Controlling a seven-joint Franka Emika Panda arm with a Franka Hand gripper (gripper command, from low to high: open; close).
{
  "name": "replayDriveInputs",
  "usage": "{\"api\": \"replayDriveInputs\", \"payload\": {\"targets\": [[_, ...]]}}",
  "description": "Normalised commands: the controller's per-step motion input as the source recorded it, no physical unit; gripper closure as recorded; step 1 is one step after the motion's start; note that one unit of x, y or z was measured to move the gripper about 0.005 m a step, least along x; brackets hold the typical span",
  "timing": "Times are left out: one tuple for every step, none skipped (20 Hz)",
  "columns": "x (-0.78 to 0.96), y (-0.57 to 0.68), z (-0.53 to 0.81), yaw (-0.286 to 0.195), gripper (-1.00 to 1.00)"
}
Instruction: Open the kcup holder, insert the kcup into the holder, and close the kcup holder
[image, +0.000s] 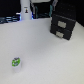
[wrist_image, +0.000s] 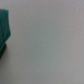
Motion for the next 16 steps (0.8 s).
{"api": "replayDriveInputs", "payload": {"targets": [[-0.1, 0.37, 0.17, -0.09, -1.0], [-0.17, 0.5, 0.2, -0.124, -1.0], [-0.19, 0.47, 0.2, -0.116, -1.0], [-0.2, 0.48, 0.18, -0.131, -1.0], [-0.24, 0.51, 0.18, -0.152, -1.0], [-0.28, 0.55, 0.16, -0.174, -1.0], [-0.34, 0.59, 0.09, -0.201, -1.0], [-0.35, 0.59, 0.07, -0.201, -1.0], [-0.35, 0.59, 0.04, -0.201, -1.0], [-0.34, 0.59, 0.02, -0.204, -1.0], [-0.35, 0.58, 0.01, -0.212, -1.0], [-0.35, 0.58, 0.01, -0.21, -1.0], [-0.36, 0.58, 0.01, -0.207, -1.0], [-0.37, 0.58, 0.0, -0.204, -1.0], [-0.38, 0.59, 0.0, -0.199, -1.0], [-0.39, 0.6, -0.02, -0.195, -1.0]]}}
